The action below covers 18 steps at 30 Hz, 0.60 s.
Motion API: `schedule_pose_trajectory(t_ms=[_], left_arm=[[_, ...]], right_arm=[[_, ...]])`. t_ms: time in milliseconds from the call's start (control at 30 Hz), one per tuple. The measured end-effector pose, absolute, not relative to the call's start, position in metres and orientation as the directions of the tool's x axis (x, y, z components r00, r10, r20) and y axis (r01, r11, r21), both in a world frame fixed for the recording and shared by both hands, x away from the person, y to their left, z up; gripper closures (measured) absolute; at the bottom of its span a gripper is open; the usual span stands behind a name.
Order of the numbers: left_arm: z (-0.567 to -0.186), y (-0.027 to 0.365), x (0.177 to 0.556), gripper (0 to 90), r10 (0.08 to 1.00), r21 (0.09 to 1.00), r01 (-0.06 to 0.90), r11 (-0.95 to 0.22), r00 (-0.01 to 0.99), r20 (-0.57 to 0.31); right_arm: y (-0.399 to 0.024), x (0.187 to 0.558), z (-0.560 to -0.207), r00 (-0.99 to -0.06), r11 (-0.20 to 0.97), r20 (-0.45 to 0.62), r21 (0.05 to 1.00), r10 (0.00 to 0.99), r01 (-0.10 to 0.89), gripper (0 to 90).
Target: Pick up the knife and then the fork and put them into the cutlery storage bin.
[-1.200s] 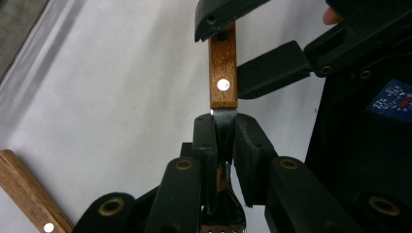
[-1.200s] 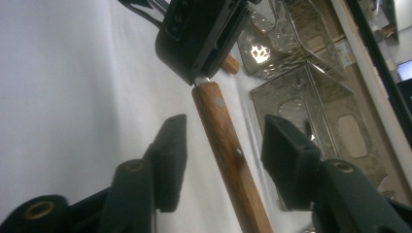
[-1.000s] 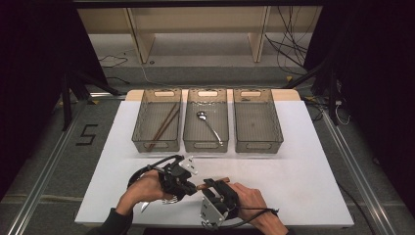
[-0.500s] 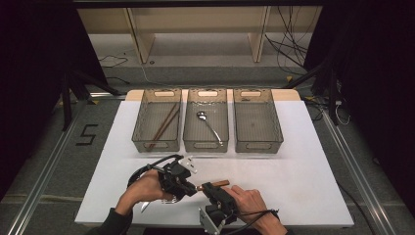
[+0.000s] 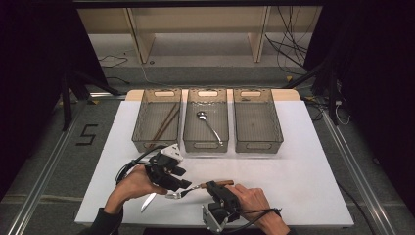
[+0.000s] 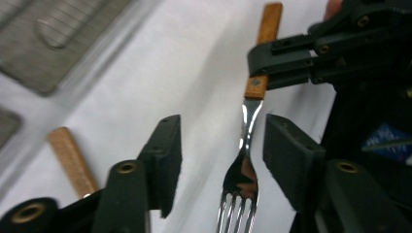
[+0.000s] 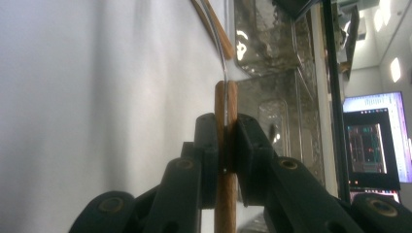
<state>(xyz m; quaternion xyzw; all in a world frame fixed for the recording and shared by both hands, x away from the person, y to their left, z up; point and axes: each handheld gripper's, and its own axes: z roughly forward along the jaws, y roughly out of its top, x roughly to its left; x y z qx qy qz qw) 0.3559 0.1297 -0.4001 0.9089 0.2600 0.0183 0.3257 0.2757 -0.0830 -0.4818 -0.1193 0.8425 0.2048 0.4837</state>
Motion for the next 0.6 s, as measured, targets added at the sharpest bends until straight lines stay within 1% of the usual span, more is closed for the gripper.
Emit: schedule_pose_trajectory(t_ms=[100,167,233,300,467,600], left_arm=[[-0.396,0.137,0.358,41.1,0.530,0.635,0.481,-0.604,0.838,-0.131],[-0.394,0.141,0.359,37.7,0.553,0.660,0.488,-0.570,0.823,-0.131],[-0.393,0.146,0.361,34.7,0.578,0.679,0.491,-0.546,0.807,-0.120],[-0.391,0.150,0.362,33.3,0.605,0.698,0.496,-0.517,0.788,-0.112],[-0.386,0.164,0.364,30.3,0.655,0.741,0.500,-0.448,0.748,-0.108],[-0.386,0.174,0.364,29.3,0.686,0.767,0.496,-0.407,0.721,-0.101]], right_arm=[[-0.087,0.278,-0.479,-0.504,0.896,-0.864,0.235,0.014,-0.377,81.1],[-0.090,0.280,-0.477,-0.493,0.897,-0.870,0.226,0.010,-0.380,81.1],[-0.094,0.283,-0.475,-0.501,0.901,-0.865,0.238,0.026,-0.364,81.1],[-0.098,0.284,-0.473,-0.509,0.909,-0.859,0.251,0.051,-0.332,81.1],[-0.107,0.291,-0.466,-0.520,0.912,-0.852,0.261,0.063,-0.317,81.1],[-0.115,0.297,-0.457,-0.545,0.906,-0.830,0.313,0.116,-0.284,81.1]])
